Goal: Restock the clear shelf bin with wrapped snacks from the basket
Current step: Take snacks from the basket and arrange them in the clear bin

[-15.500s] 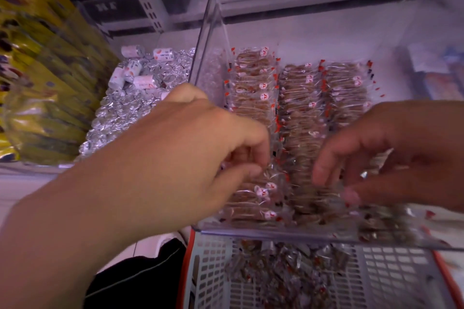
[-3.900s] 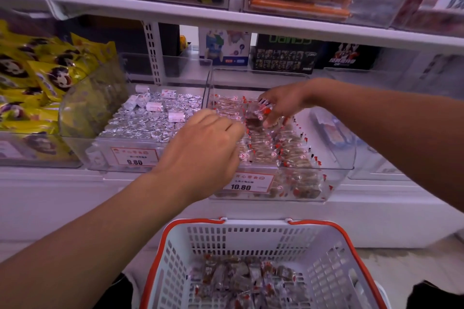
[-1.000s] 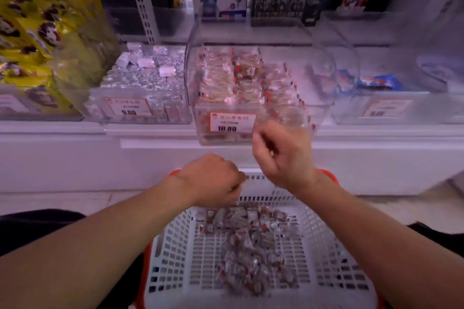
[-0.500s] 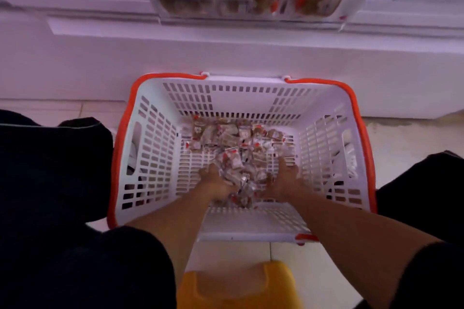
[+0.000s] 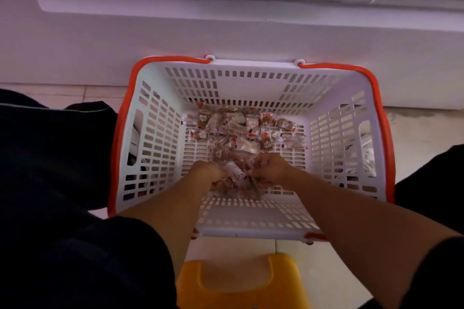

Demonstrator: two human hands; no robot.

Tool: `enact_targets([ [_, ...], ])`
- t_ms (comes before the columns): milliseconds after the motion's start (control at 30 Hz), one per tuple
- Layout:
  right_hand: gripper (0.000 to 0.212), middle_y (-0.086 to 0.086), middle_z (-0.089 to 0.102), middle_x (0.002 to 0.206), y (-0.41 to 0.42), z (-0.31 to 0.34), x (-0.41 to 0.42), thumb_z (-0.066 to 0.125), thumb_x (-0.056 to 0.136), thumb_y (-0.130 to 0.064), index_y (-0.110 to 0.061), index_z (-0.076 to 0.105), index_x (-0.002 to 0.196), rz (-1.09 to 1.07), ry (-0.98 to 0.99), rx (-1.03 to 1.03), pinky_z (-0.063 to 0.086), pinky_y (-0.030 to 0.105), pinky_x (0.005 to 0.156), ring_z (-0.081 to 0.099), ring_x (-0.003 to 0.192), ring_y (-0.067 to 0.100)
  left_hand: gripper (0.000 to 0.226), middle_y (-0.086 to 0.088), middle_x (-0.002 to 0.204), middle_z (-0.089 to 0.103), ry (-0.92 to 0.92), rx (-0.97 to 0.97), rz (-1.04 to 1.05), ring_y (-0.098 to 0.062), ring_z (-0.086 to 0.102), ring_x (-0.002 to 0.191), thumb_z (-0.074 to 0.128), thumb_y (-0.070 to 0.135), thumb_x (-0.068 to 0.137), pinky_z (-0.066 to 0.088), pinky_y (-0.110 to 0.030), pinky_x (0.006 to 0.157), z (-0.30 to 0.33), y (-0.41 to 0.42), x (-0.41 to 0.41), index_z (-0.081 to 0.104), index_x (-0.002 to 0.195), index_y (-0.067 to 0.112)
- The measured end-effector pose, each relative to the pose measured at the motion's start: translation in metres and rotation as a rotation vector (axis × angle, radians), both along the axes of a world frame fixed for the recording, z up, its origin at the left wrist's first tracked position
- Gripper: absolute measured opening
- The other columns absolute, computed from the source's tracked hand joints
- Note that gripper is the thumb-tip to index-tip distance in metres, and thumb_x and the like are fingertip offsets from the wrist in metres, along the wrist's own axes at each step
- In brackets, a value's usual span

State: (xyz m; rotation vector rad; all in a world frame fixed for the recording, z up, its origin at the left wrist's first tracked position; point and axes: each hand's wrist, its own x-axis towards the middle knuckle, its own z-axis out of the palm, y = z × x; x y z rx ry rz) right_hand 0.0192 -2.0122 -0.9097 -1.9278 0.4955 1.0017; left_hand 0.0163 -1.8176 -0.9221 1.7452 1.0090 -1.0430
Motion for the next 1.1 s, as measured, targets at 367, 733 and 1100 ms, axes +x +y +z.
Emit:
enact_targets([
  [367,0.007,0.010,0.058,0.073,-0.014,0.070,0.026,0.061,0.089,-0.006,-0.008,0.058,0.083,-0.162,0.159,0.336,0.059,0.054,0.082,0.060,0.072,0.023,0.036,-0.018,0.121,0.064,-0.099,-0.236,0.022,-0.026,0.068,0.087,0.071,0.005,0.089,0.061,-0.034,0.062,0.075,0.013,0.025,0.060,0.121,-0.006],
  [733,0.027,0.007,0.069,0.078,-0.023,0.319,0.082,0.077,0.081,-0.006,0.002,0.063,0.102,0.497,-0.312,0.181,0.048,0.025,0.054,0.067,0.069,0.018,0.005,-0.014,0.091,0.068,-0.518,-0.417,-0.347,-0.026,0.072,0.081,0.062,0.004,0.096,0.063,-0.036,0.076,0.304,0.010,0.071,0.059,0.091,0.005],
  [1100,0.019,0.014,0.071,0.087,-0.010,0.422,0.064,0.073,0.084,-0.006,-0.011,0.072,0.102,0.240,-0.860,0.397,0.049,0.022,0.059,0.062,0.073,0.014,0.021,-0.006,0.076,0.071,-0.921,-0.646,0.022,-0.015,0.070,0.061,0.044,0.010,0.105,0.052,-0.021,0.047,0.405,-0.008,0.069,0.059,0.090,0.009],
])
